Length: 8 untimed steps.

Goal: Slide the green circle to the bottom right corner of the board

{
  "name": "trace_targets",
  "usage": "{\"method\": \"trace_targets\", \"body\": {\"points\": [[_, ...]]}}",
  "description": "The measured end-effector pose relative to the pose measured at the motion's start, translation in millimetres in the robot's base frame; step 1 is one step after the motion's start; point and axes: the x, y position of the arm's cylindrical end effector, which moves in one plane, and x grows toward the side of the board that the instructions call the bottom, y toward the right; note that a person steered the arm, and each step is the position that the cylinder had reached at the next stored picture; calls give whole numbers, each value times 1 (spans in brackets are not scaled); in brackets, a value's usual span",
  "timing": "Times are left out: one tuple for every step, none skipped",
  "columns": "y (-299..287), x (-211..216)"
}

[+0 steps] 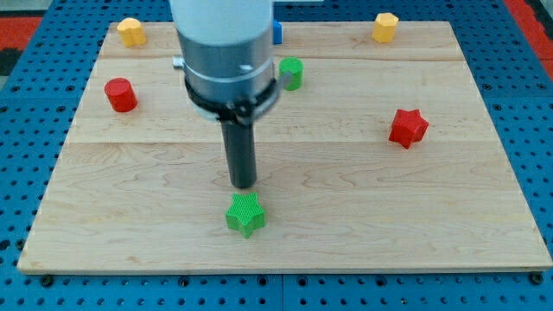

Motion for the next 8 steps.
{"method": "trace_targets", "body": {"points": [[44,-46],[114,-74],[133,-75],[143,-75],[184,-97],[186,-123],[163,-123],[130,-130]]}}
